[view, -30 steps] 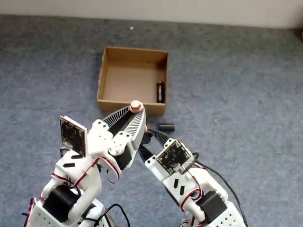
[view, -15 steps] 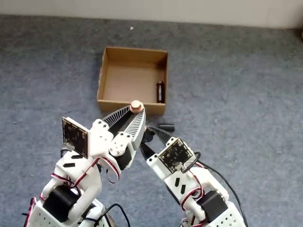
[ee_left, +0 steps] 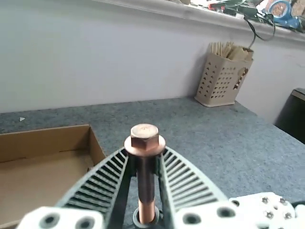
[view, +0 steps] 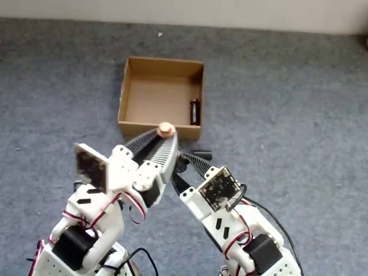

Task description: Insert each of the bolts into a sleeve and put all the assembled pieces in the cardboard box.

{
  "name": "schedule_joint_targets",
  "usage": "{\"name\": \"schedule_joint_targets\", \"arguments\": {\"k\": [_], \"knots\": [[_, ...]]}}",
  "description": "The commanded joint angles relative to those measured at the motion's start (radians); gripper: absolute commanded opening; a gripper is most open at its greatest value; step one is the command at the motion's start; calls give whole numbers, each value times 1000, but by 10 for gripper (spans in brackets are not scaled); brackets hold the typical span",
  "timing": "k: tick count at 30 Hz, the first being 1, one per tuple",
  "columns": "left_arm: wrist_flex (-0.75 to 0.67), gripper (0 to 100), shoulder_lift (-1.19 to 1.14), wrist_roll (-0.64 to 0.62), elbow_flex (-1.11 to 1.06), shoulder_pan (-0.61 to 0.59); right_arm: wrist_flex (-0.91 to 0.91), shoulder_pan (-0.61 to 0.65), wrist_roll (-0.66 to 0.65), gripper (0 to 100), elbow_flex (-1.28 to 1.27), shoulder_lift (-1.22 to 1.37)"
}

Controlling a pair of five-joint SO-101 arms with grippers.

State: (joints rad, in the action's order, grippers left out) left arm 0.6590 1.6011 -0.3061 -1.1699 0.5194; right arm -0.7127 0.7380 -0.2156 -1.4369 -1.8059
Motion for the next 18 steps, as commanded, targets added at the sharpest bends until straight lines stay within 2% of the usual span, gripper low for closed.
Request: {"name": "schedule_joint_targets", "arguments": {"k": [1, 11, 18], "knots": [[-3, 5, 7, 8, 8, 5, -1, 30, 11, 6, 85, -16], [-3, 5, 7, 8, -4, 5, 39, 25, 11, 6, 140, -16], [-2, 37, 7, 8, -5, 8, 173, -50, 9, 6, 176, -16]]}}
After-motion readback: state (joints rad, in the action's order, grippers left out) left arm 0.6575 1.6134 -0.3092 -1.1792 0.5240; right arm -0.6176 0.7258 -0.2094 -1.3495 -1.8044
